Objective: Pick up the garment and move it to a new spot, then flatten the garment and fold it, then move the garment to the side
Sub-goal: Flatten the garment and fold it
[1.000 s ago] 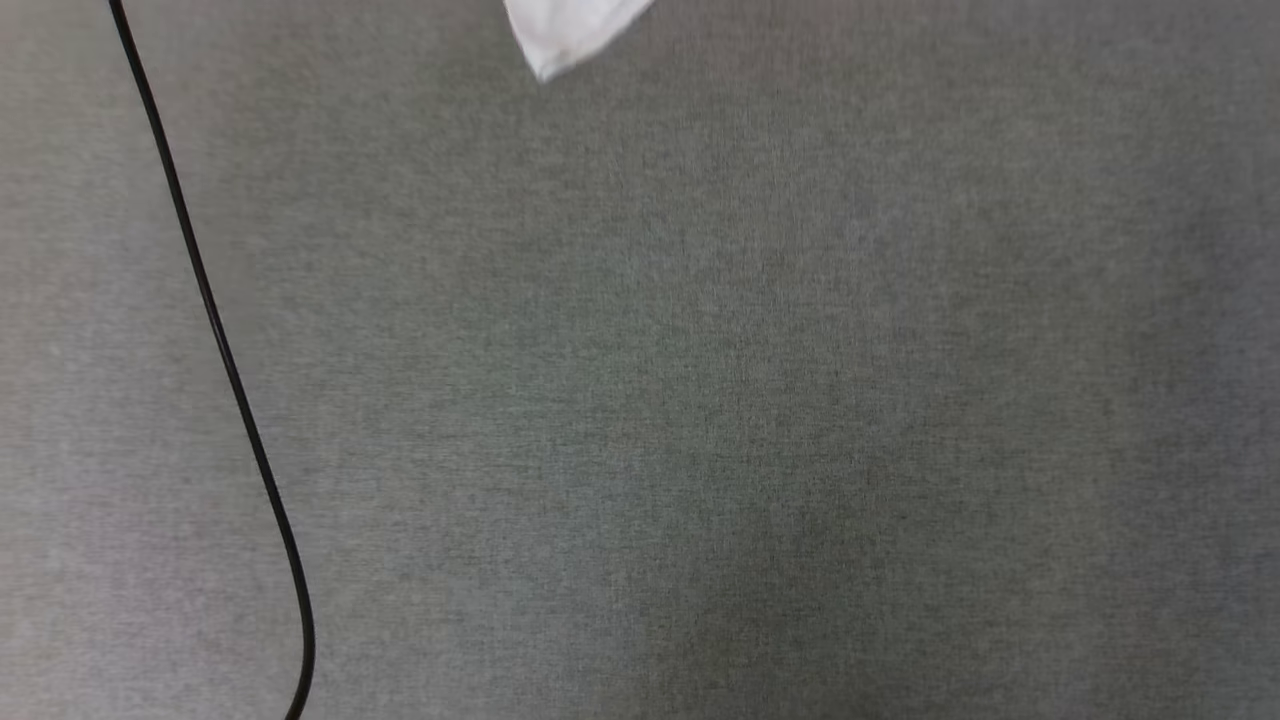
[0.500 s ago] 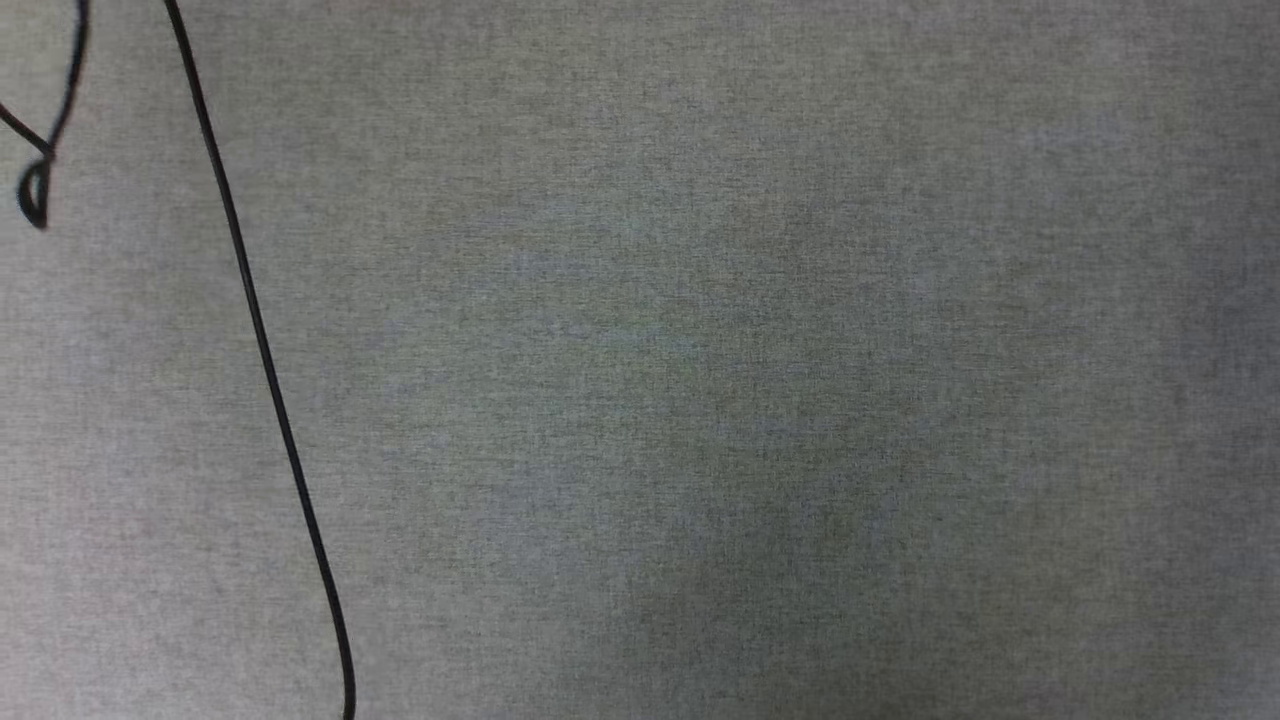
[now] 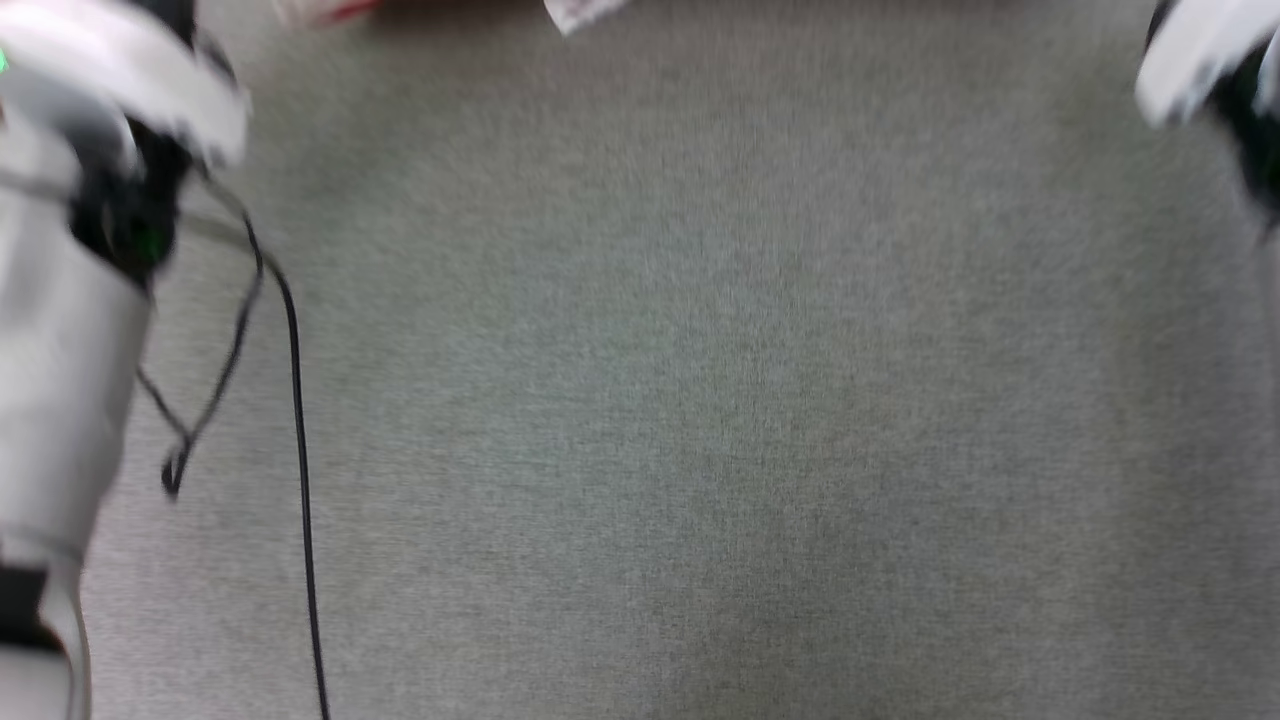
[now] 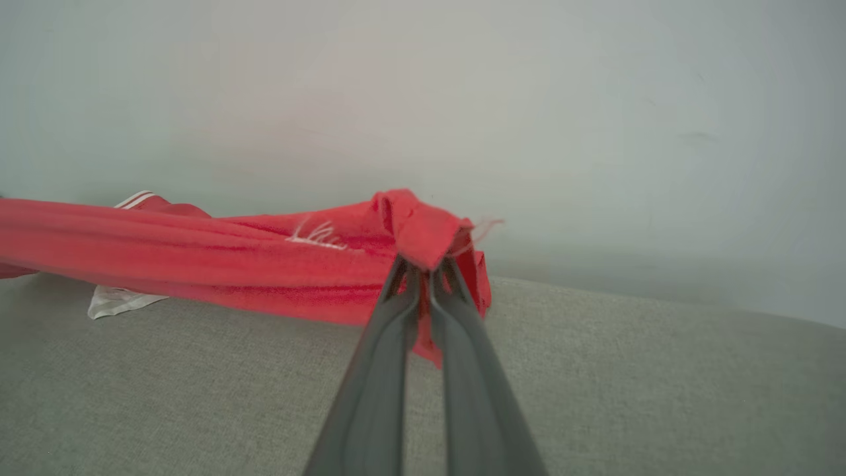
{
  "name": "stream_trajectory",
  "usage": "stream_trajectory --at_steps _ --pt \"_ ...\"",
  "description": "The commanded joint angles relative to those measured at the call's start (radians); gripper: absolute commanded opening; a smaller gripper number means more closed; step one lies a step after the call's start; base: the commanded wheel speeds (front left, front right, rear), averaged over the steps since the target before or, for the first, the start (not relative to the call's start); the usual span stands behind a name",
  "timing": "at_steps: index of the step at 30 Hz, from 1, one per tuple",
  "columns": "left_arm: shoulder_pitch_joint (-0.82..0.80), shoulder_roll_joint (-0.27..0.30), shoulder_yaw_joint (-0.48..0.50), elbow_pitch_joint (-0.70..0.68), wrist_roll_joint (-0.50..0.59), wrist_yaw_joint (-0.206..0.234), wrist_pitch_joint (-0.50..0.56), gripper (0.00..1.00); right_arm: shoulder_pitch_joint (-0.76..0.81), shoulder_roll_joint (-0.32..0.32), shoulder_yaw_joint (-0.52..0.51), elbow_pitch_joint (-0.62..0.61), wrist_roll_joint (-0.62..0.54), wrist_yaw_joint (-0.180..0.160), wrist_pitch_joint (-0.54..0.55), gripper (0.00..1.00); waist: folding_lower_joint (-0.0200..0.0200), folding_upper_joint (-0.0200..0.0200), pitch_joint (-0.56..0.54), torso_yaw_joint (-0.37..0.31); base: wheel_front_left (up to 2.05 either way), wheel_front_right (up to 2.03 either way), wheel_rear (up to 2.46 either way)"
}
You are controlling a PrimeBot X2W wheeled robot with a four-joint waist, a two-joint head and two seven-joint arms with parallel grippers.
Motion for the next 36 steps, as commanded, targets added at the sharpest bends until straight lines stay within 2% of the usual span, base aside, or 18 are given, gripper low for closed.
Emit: stream_trajectory --at_steps 1,7,13,28,36 --pt "0.043 0.021 0.001 -0.006 -0.008 0.003 -0.009 0.0 0.047 -0.021 -0.001 -0.012 0.004 -0.003 -0.002 0.0 0.0 0.0 -0.068 0.009 0.0 0.0 0.0" --pt "0.286 0.04 -0.001 -0.072 -0.046 0.02 -0.034 0.0 0.323 -0.04 -0.014 -0.111 0.046 -0.003 0.018 0.0 0.0 0.0 -0.208 0.023 0.0 0.0 0.0" --pt "0.546 0.068 0.03 -0.199 -0.09 0.093 -0.05 0.0 0.601 -0.021 -0.069 -0.244 0.075 -0.004 0.054 0.0 0.0 0.0 -0.313 0.028 0.0 0.0 0.0" --pt "1.142 0.155 0.063 -0.673 -0.193 0.369 -0.029 0.0 1.187 0.116 -0.239 -0.554 0.06 -0.005 0.142 0.0 0.0 0.0 -0.48 0.053 0.0 0.0 0.0" --pt "1.304 0.201 0.077 -0.861 -0.225 0.471 -0.007 0.0 1.349 0.174 -0.292 -0.672 0.041 -0.005 0.189 0.0 0.0 0.0 -0.496 0.068 0.0 0.0 0.0"
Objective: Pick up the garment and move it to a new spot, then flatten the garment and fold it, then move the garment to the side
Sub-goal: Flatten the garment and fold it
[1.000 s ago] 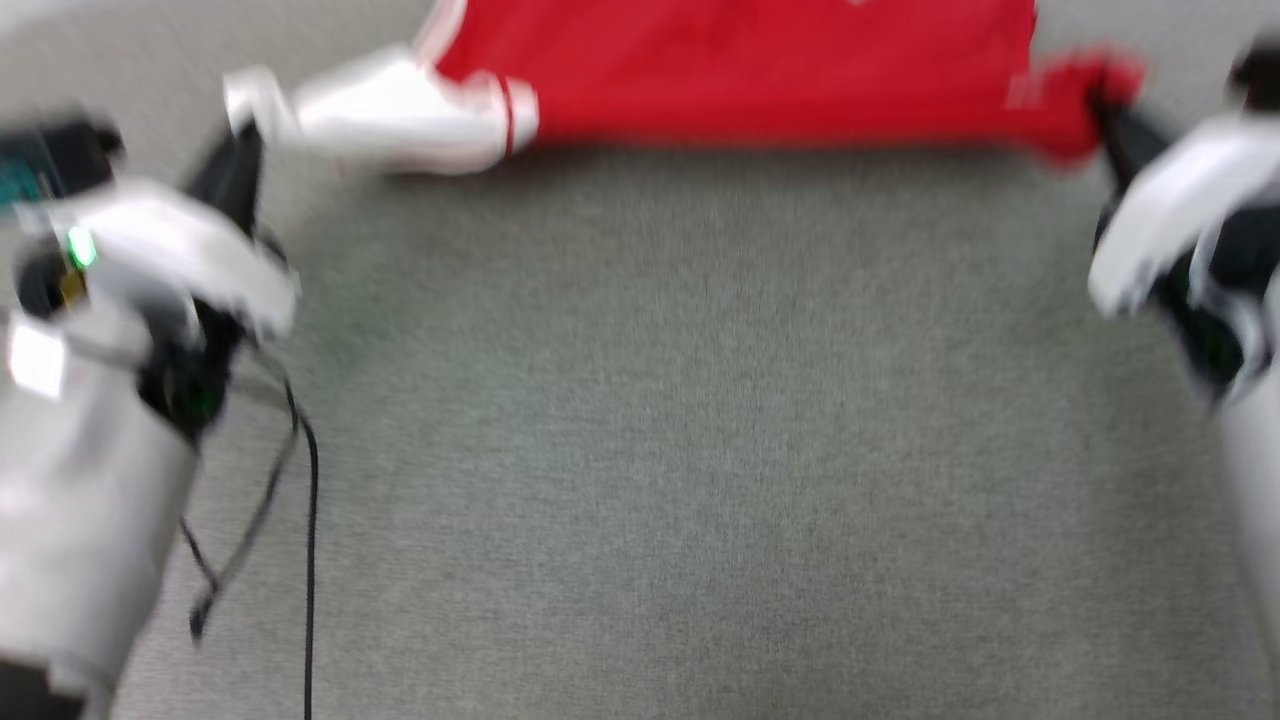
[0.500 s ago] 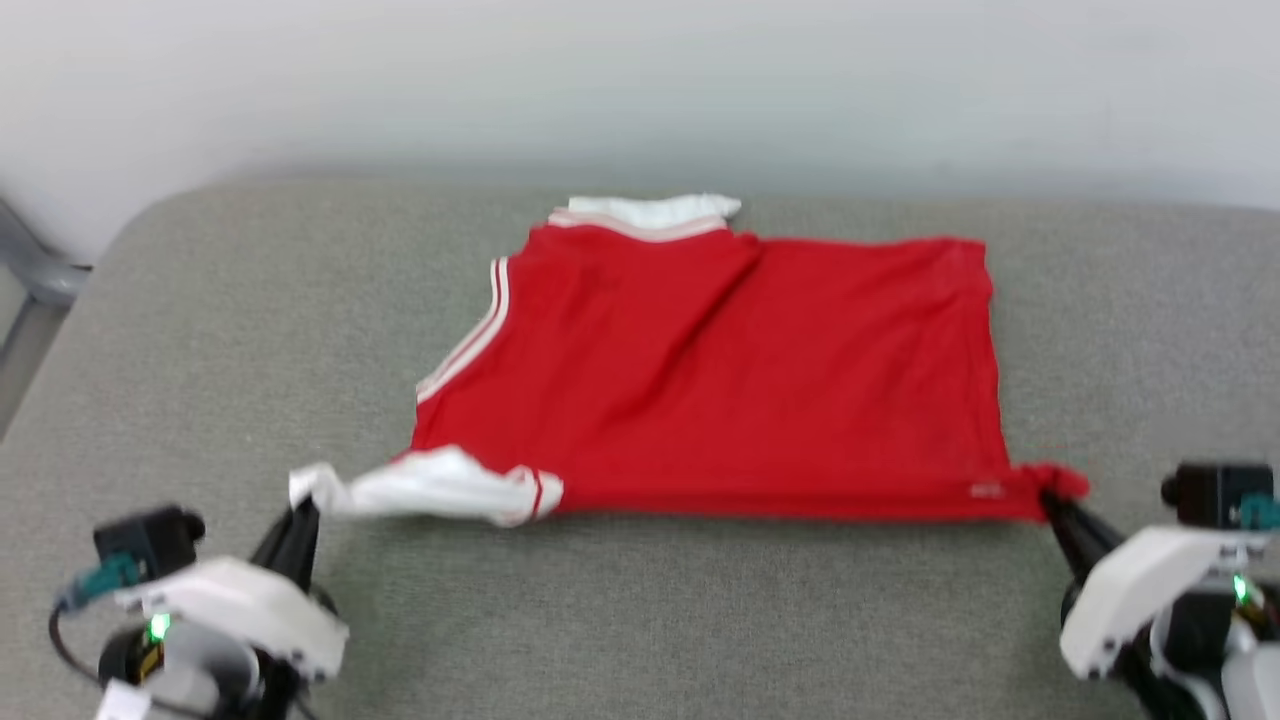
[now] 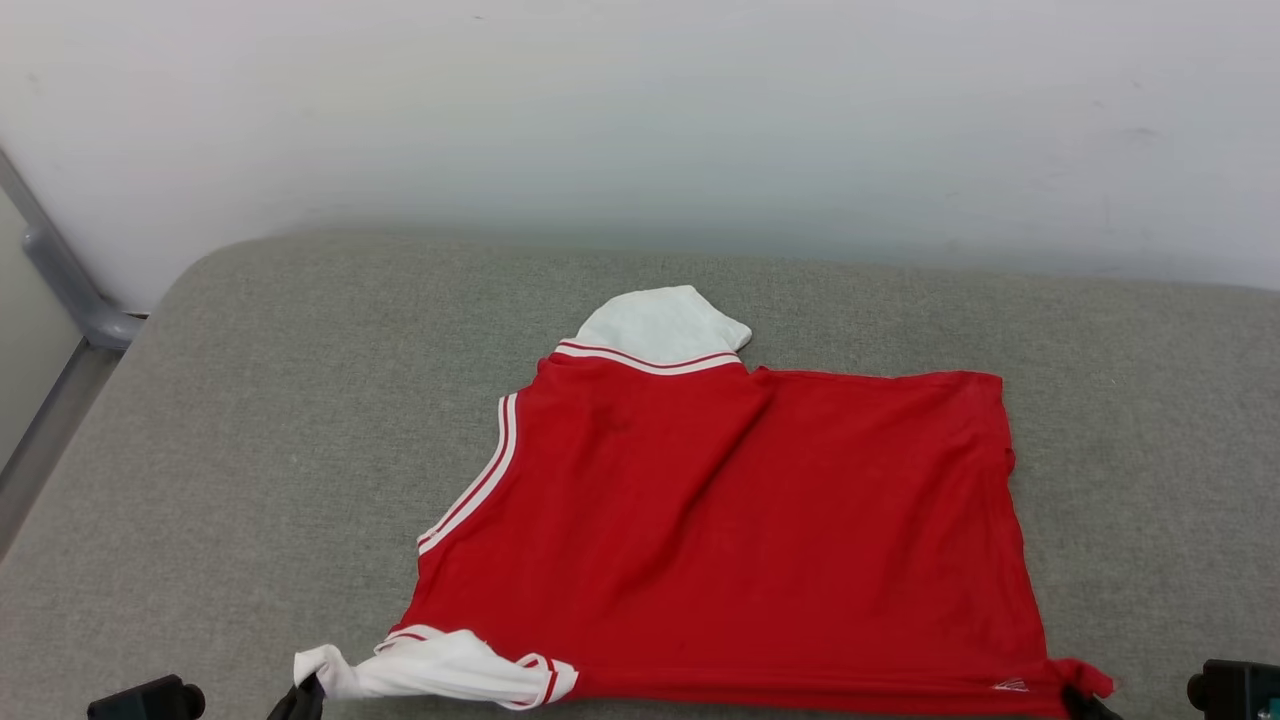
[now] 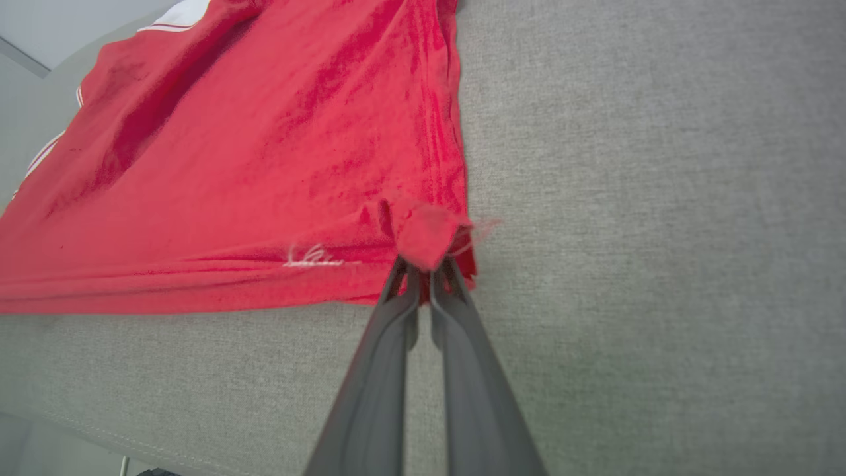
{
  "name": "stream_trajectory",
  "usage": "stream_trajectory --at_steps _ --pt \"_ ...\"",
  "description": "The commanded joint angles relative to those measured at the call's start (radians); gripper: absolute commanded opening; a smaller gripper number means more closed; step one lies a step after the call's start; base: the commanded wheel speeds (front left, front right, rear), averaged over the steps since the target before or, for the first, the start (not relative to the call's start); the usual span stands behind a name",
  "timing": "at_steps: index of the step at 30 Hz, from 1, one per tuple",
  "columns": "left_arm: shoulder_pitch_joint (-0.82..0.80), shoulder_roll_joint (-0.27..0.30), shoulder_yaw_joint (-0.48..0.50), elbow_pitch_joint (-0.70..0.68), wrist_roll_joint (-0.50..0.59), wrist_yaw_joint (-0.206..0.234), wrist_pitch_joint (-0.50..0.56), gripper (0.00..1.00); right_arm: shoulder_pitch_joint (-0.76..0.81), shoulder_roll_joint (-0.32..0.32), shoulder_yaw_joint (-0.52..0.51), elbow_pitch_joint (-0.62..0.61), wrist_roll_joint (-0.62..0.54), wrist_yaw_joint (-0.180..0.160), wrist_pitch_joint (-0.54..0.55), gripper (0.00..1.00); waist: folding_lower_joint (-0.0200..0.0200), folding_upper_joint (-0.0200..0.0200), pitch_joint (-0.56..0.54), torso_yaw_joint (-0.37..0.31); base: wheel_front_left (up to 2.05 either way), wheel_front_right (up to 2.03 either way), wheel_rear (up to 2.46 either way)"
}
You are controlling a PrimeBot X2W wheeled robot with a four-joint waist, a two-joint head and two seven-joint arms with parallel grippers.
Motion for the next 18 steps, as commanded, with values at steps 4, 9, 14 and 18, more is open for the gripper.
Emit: stream_trajectory --at_steps 4,9,14,18 --pt "-0.01 0.032 0.012 -0.049 0.023 0.024 -0.005 0.0 0.007 0.007 -0.014 -0.049 -0.032 -0.008 0.02 0.0 0.0003 -0.0001 0.009 -0.004 0.0 0.0 0.0" --pt "-0.108 0.024 -0.011 -0.048 0.064 -0.006 0.007 0.0 -0.073 0.006 0.009 -0.075 -0.078 -0.006 0.042 0.0 0.0003 -0.0001 0.053 -0.017 0.0 0.0 0.0" --pt "-0.244 -0.015 -0.032 0.019 0.093 -0.063 0.013 0.0 -0.184 -0.004 0.024 -0.071 -0.124 -0.006 0.056 0.0 0.0003 -0.0001 0.136 -0.024 0.0 0.0 0.0" --pt "-0.341 -0.059 -0.054 0.102 0.109 -0.116 0.016 0.0 -0.261 -0.018 0.052 -0.037 -0.15 -0.006 0.067 0.0 0.0003 -0.0001 0.2 -0.023 0.0 0.0 0.0"
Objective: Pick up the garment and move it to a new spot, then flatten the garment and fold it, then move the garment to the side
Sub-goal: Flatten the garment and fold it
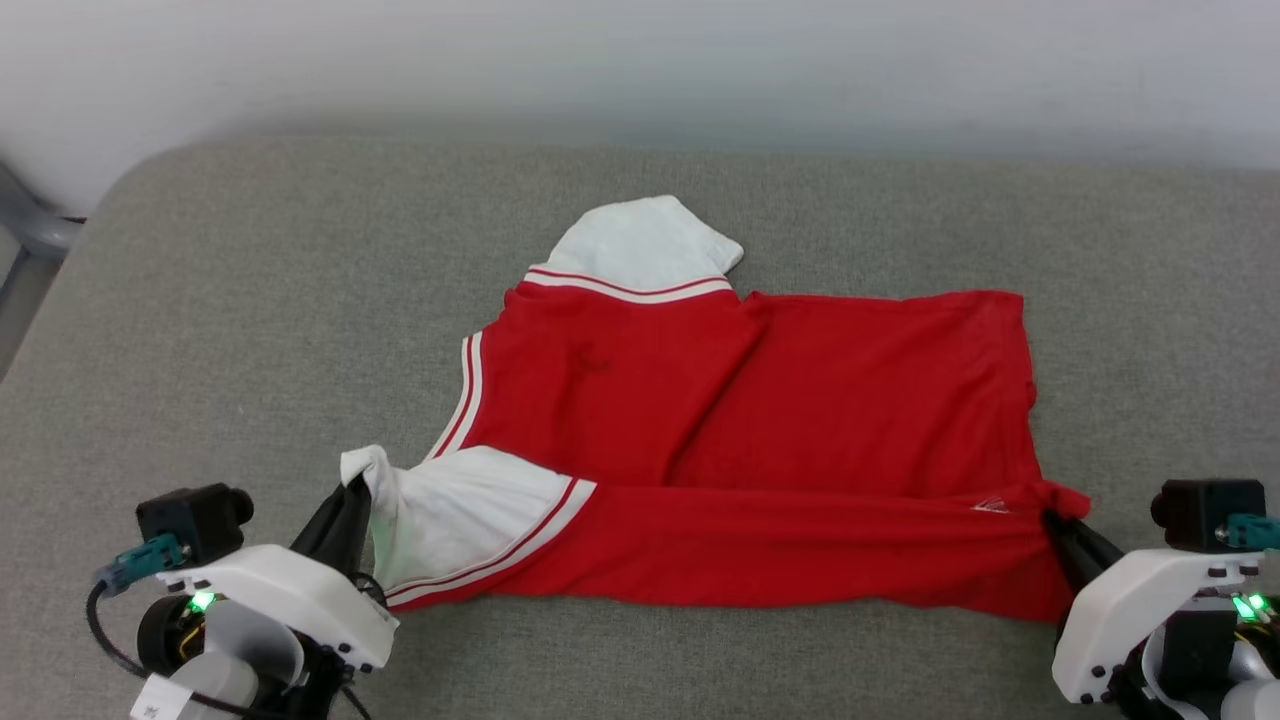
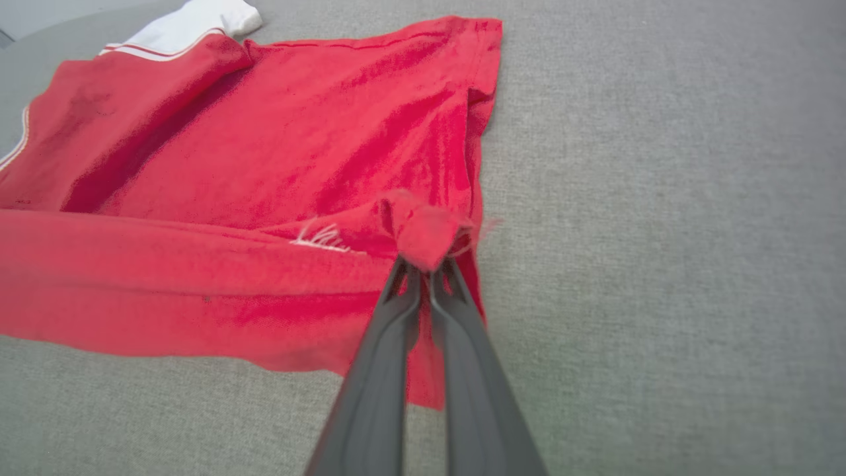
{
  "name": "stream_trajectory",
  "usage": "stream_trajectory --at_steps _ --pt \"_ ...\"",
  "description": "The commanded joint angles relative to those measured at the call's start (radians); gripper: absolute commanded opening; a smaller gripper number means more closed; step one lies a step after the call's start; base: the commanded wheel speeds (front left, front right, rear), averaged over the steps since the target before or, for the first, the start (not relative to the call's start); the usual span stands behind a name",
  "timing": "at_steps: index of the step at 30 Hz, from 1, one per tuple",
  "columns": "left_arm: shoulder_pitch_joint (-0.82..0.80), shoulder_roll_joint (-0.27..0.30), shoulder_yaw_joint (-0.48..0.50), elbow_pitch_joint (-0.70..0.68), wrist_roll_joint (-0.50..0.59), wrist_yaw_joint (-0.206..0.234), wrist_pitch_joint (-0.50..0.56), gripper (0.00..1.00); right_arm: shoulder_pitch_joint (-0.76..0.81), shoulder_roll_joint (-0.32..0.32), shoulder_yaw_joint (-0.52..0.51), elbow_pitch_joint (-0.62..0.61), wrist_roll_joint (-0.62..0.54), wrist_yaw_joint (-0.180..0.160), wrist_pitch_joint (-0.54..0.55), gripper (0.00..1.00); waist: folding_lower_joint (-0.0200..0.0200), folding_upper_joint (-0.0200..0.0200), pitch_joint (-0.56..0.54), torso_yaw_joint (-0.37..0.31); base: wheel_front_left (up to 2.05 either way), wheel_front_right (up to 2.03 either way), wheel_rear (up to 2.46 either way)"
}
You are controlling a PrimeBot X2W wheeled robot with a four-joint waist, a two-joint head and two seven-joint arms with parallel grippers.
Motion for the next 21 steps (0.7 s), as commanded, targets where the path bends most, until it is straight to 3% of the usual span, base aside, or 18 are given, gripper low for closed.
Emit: stream_trajectory --at_steps 1,9,10,11,12,13,14,15,16,20,21 --pt "-0.035 -0.017 -0.009 0.032 0.008 -0.018 0.002 0.0 -0.033 -0.017 0.009 0.017 -0.014 -0.002 -0.002 0.0 -0.0002 0.0 0.055 0.001 0.0 0.0 0.0" --pt "-0.138 -0.085 -0.051 0.208 0.008 -0.108 0.023 0.0 -0.1 -0.029 0.043 0.124 -0.029 -0.002 -0.025 0.0 -0.0002 0.0 0.115 0.001 0.0 0.0 0.0" --pt "-0.147 -0.092 -0.053 0.229 0.008 -0.118 0.018 0.0 -0.103 -0.028 0.046 0.14 -0.032 -0.002 -0.029 0.06 -0.0002 0.0 0.116 0.0 0.0 0.0 0.0" --pt "-0.147 -0.092 -0.053 0.229 0.008 -0.118 0.018 0.0 -0.103 -0.028 0.046 0.14 -0.032 -0.002 -0.029 0.06 -0.0002 0.0 0.116 0.0 0.0 0.0 0.0" --pt "-0.154 -0.098 -0.056 0.246 0.01 -0.127 0.014 0.0 -0.106 -0.027 0.05 0.154 -0.037 -0.002 -0.035 0.32 -0.0002 0.0 0.116 -0.001 0.0 0.0 0.0" --pt "-0.156 -0.105 -0.062 0.265 0.006 -0.134 0.024 0.1 -0.109 -0.026 0.049 0.168 -0.045 -0.002 -0.045 0.85 -0.0002 0.0 0.114 -0.001 0.0 0.0 0.0" --pt "-0.159 -0.11 -0.065 0.283 0.002 -0.141 0.025 0.36 -0.111 -0.024 0.051 0.178 -0.045 -0.002 -0.058 1.0 -0.0002 0.0 0.109 -0.001 0.0 0.0 0.0" --pt "-0.164 -0.113 -0.064 0.297 0.002 -0.145 0.021 0.64 -0.115 -0.02 0.06 0.18 -0.042 -0.002 -0.08 1.0 -0.0002 0.0 0.103 -0.002 0.0 0.0 0.0" --pt "-0.166 -0.115 -0.063 0.312 0.001 -0.148 0.016 1.0 -0.119 -0.015 0.062 0.18 -0.035 -0.002 -0.109 1.0 -0.0002 0.0 0.095 -0.004 0.0 0.0 0.0" --pt "-0.159 -0.116 -0.055 0.34 0.001 -0.141 -0.002 1.0 -0.116 -0.007 0.066 0.186 -0.009 -0.002 -0.236 1.0 -0.0002 0.0 0.054 -0.012 0.0 0.0 0.0" --pt "-0.144 -0.097 -0.051 0.345 0.008 -0.132 -0.005 1.0 -0.097 0.0 0.068 0.189 -0.002 -0.001 -0.331 1.0 -0.0002 0.0 0.014 -0.016 0.0 0.0 0.0"
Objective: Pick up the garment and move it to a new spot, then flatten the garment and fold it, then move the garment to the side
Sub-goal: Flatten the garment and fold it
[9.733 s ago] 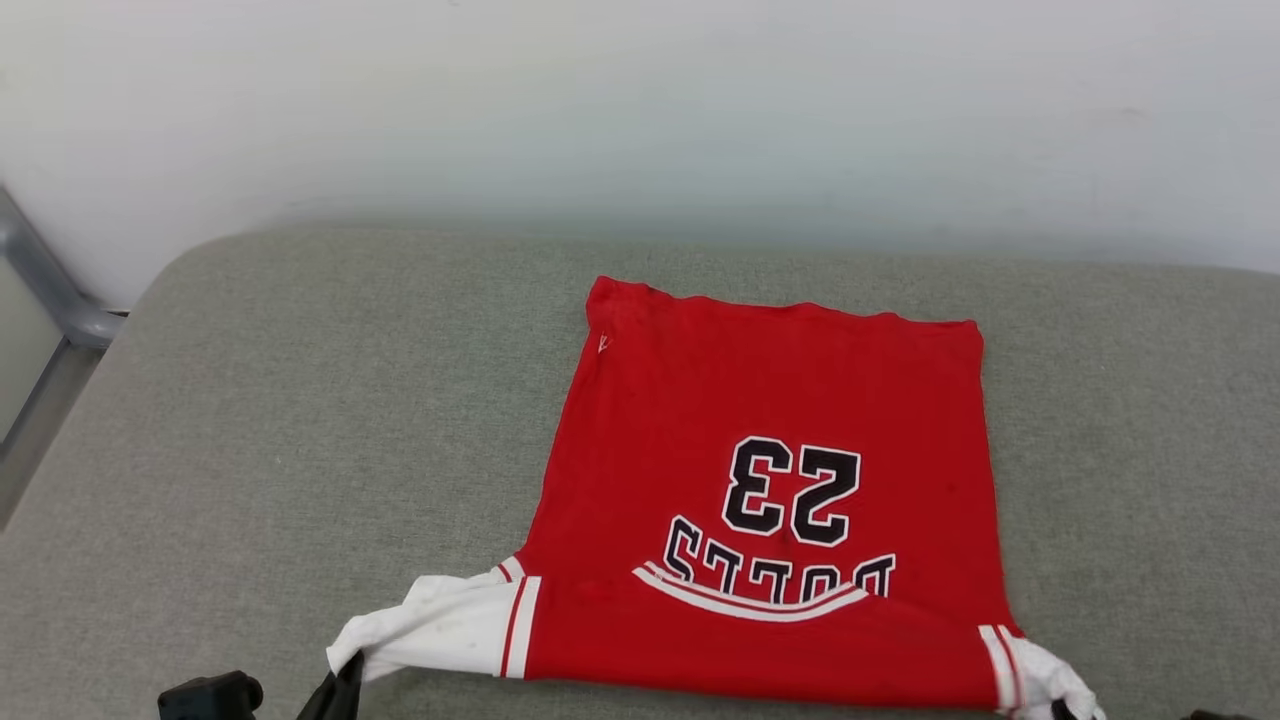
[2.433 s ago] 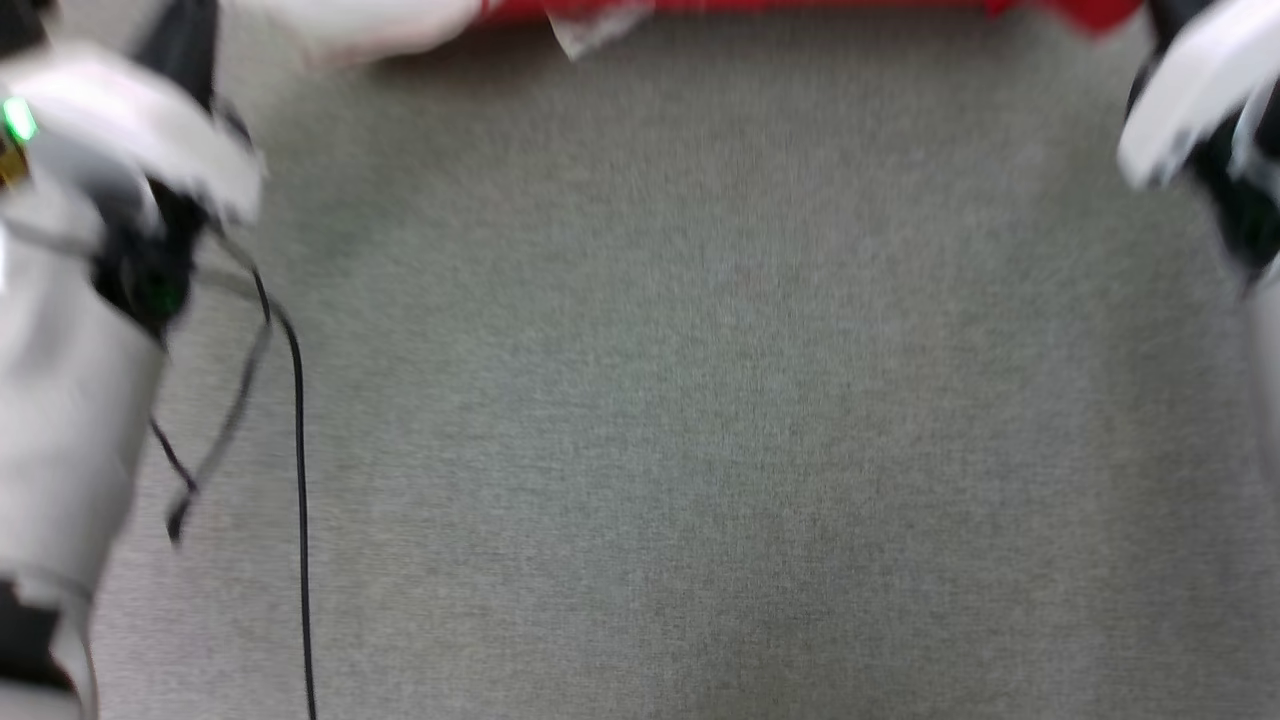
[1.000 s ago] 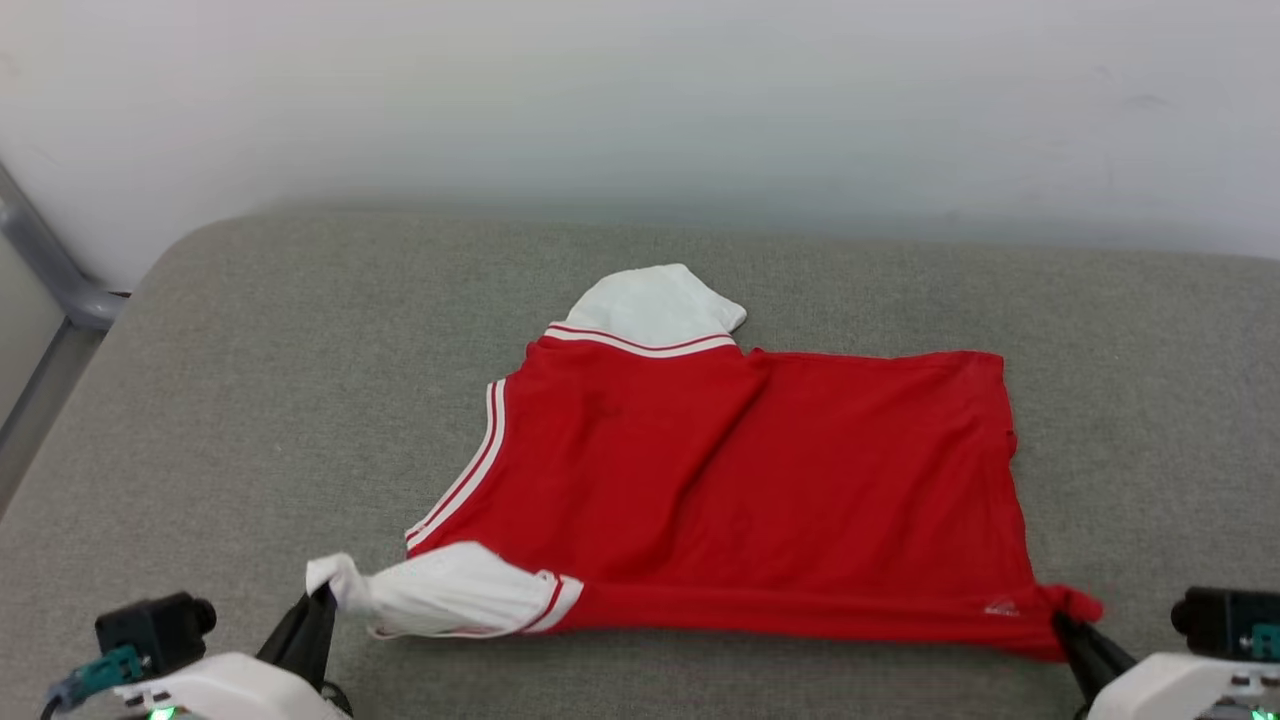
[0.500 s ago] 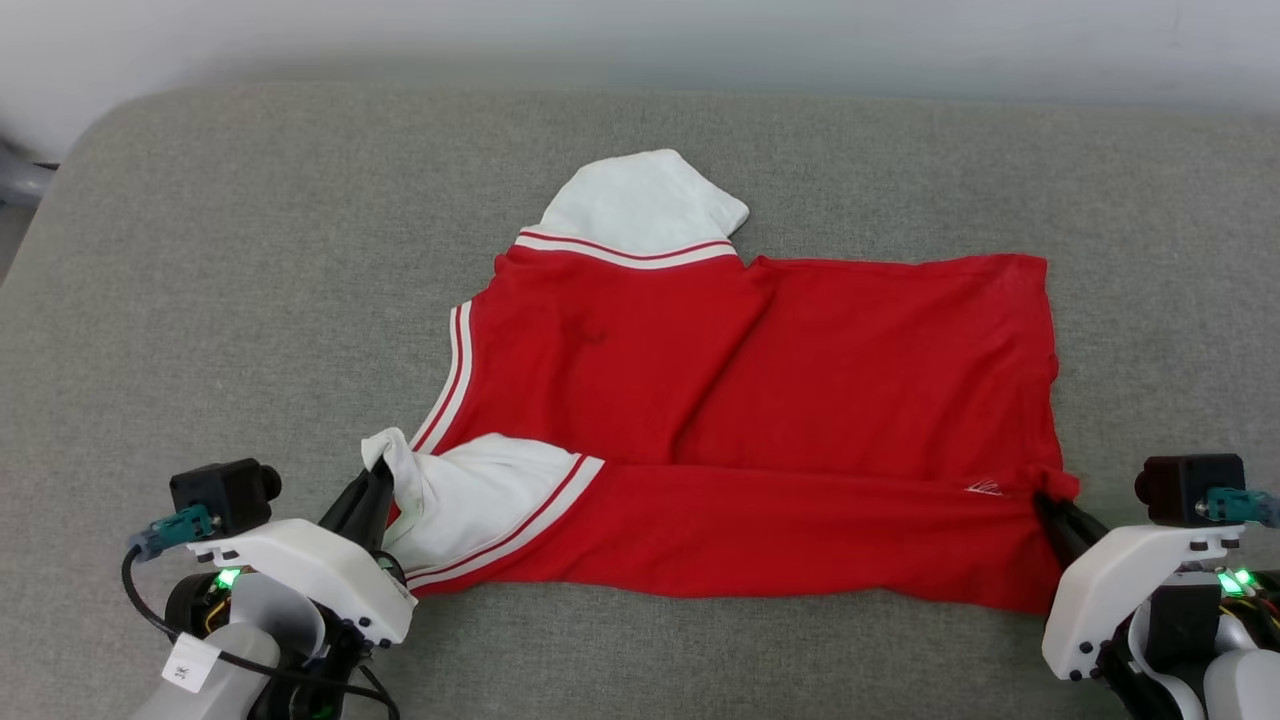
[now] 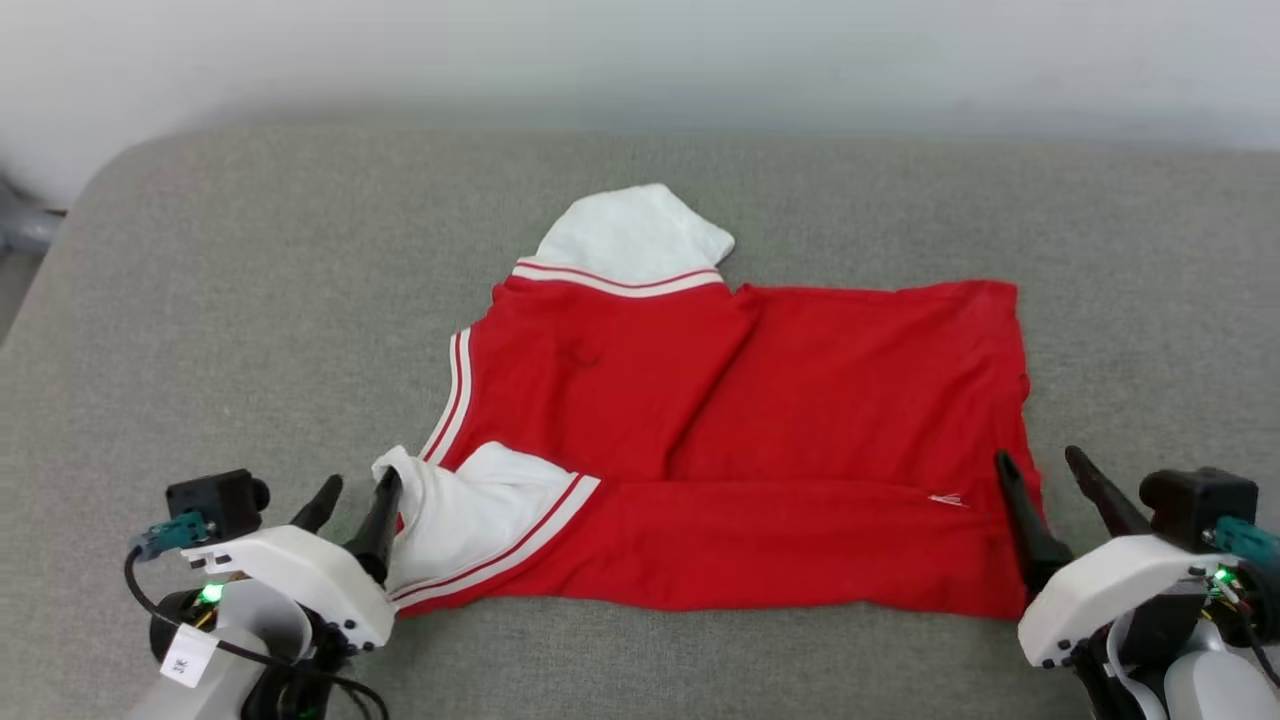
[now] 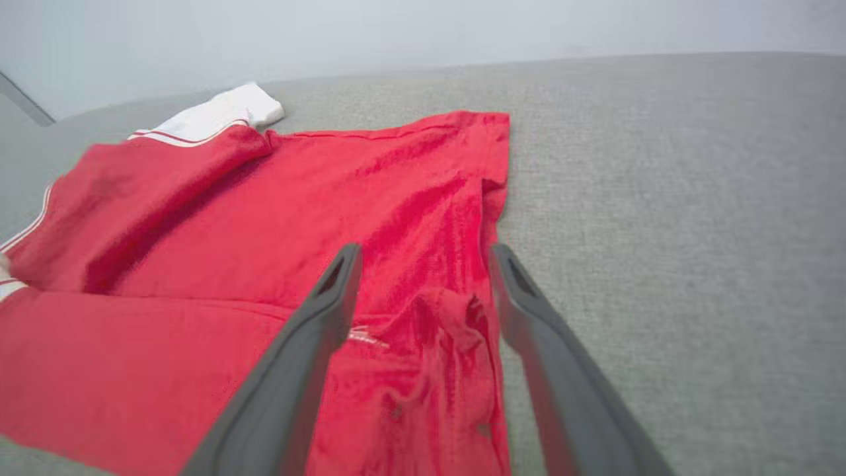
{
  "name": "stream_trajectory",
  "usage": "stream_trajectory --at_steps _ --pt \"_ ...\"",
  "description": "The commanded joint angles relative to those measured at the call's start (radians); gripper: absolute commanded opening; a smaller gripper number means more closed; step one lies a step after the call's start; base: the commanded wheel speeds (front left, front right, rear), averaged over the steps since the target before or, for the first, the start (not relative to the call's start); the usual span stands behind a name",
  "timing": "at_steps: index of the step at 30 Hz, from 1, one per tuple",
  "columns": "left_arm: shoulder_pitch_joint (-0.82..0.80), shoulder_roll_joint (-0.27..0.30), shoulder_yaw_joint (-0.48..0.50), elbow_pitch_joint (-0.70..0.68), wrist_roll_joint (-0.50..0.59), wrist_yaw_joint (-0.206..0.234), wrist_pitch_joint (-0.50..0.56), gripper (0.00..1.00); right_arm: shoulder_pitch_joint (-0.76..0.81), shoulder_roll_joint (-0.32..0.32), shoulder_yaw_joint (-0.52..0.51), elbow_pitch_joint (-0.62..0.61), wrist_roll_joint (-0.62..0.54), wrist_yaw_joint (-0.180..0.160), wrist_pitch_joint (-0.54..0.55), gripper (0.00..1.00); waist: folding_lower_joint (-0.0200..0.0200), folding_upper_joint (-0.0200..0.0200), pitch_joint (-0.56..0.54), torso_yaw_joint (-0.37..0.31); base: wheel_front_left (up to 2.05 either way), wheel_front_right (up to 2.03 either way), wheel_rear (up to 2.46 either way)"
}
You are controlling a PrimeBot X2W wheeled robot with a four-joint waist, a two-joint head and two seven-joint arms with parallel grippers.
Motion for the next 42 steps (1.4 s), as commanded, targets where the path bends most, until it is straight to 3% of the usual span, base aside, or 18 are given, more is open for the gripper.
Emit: stream_trajectory --at_steps 1,5,17,24,33,34,36,42 --pt "0.013 0.01 0.002 0.0 0.001 0.008 0.003 1.0 0.015 0.006 0.0 -0.002 -0.002 -0.001 -0.019 1.0 -0.0001 -0.0001 -0.031 -0.005 0.0 0.0 0.0" --pt "0.032 0.054 0.004 -0.028 -0.009 0.03 0.051 1.0 0.048 0.008 0.002 -0.01 -0.012 -0.001 -0.058 1.0 -0.0001 -0.0001 -0.081 -0.013 0.0 0.0 0.0" --pt "0.111 0.219 -0.028 -0.224 -0.144 0.135 0.448 1.0 0.134 0.026 -0.01 -0.086 -0.012 -0.001 -0.031 1.0 -0.0001 -0.0001 -0.126 -0.055 0.0 0.0 0.0" --pt "0.117 0.233 -0.029 -0.261 -0.193 0.157 0.532 1.0 0.125 0.039 -0.013 -0.097 -0.003 -0.001 -0.012 1.0 -0.0001 -0.0001 -0.08 -0.081 0.0 0.0 0.0" --pt "0.071 0.178 -0.054 -0.16 -0.227 0.113 0.598 1.0 0.091 0.045 -0.026 -0.108 0.009 -0.001 0.016 1.0 -0.0001 -0.0001 -0.011 -0.1 0.0 0.0 0.0" --pt "0.069 0.17 -0.059 -0.148 -0.229 0.11 0.605 0.46 0.092 0.045 -0.029 -0.109 0.011 -0.001 0.021 1.0 -0.0001 -0.0001 -0.007 -0.1 0.0 0.0 0.0" --pt "0.062 0.157 -0.07 -0.124 -0.23 0.098 0.615 0.0 0.09 0.046 -0.038 -0.111 0.019 -0.001 0.04 1.0 -0.0001 -0.0001 -0.001 -0.101 0.0 0.0 0.0" --pt "0.043 0.144 -0.068 -0.093 -0.216 0.06 0.584 0.0 0.099 0.032 -0.067 -0.117 0.053 -0.001 0.2 1.0 -0.0001 -0.0001 -0.006 -0.093 0.0 0.0 0.0"
